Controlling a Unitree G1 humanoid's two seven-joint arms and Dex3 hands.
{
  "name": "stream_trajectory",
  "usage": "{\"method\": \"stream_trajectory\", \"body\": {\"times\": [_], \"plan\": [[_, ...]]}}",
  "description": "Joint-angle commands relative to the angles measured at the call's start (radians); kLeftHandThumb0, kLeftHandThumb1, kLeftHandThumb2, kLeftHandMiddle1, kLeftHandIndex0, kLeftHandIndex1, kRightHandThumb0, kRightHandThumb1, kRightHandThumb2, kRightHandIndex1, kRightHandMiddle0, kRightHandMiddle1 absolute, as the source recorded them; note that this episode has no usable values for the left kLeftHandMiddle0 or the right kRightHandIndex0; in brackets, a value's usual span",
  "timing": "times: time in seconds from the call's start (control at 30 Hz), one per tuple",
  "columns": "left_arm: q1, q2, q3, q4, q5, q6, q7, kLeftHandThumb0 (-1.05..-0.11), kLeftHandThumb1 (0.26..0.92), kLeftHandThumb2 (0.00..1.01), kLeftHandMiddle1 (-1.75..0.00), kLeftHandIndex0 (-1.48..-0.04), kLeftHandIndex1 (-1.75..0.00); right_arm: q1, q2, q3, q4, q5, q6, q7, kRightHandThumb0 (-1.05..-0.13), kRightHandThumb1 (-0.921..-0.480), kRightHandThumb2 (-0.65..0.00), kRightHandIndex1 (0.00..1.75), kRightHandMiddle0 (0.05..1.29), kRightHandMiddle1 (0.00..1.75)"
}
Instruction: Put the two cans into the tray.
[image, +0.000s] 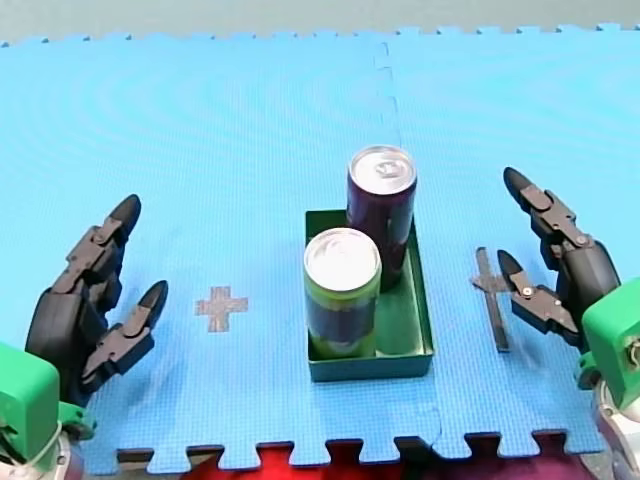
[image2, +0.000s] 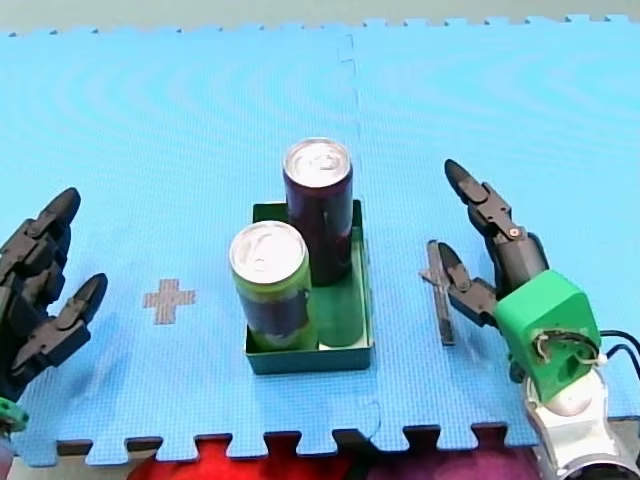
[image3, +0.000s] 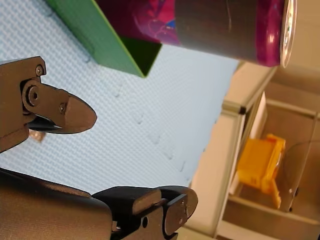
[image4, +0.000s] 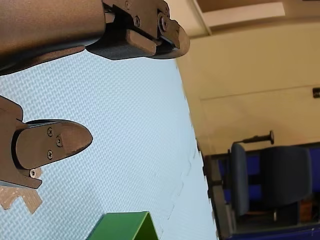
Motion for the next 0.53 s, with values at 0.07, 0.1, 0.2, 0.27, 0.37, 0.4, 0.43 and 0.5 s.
{"method": "stream_trajectory", "body": {"times": [0.07, 0.1, 0.2, 0.27, 0.37, 0.4, 0.43, 0.5], "plan": [[-0.006, 0.002, 0.004, -0.003, -0.017, 0.006, -0.019, -1.048, 0.921, 0.54, 0.0, -0.25, 0.0, 0.0, -0.001, -0.001, 0.002, -0.001, 0.002, -0.002, -1.019, -0.921, -0.615, 0.0, 0.34, 0.0], [-0.006, 0.002, 0.004, -0.005, -0.02, 0.007, -0.023, -1.048, 0.921, 0.54, 0.0, -0.25, 0.0, 0.0, 0.0, -0.001, 0.002, -0.001, 0.002, -0.002, -1.021, -0.921, -0.617, 0.0, 0.34, 0.0], [-0.011, 0.004, 0.005, -0.002, -0.025, 0.01, -0.034, -1.048, 0.921, 0.55, 0.0, -0.25, 0.0, 0.0, 0.002, -0.002, 0.004, -0.001, 0.003, -0.001, -1.025, -0.921, -0.623, 0.0, 0.34, 0.0], [-0.013, 0.003, 0.005, -0.003, -0.028, 0.011, -0.04, -1.048, 0.921, 0.55, 0.0, -0.25, 0.0, 0.0, 0.003, -0.001, 0.005, -0.001, 0.002, -0.001, -1.028, -0.921, -0.627, 0.0, 0.34, 0.0], [-0.013, 0.001, 0.005, -0.007, -0.033, 0.015, -0.046, -1.048, 0.921, 0.56, 0.0, -0.24, 0.0, 0.0, 0.005, -0.001, 0.006, -0.001, 0.003, 0.0, -1.031, -0.921, -0.633, 0.0, 0.34, 0.0], [-0.013, 0.0, 0.006, -0.009, -0.035, 0.016, -0.048, -1.048, 0.921, 0.56, 0.0, -0.24, 0.0, -0.001, 0.005, -0.001, 0.007, -0.001, 0.003, 0.001, -1.032, -0.921, -0.635, 0.0, 0.34, 0.0], [-0.014, 0.0, 0.007, -0.009, -0.037, 0.018, -0.05, -1.048, 0.921, 0.56, 0.0, -0.24, 0.0, -0.002, 0.005, -0.001, 0.009, 0.0, 0.003, 0.001, -1.033, -0.921, -0.636, 0.0, 0.34, 0.0], [-0.016, -0.001, 0.008, -0.011, -0.04, 0.02, -0.053, -1.048, 0.921, 0.56, 0.0, -0.25, 0.0, -0.003, 0.005, -0.002, 0.009, 0.001, 0.002, 0.003, -1.035, -0.921, -0.639, 0.0, 0.34, 0.0]]}}
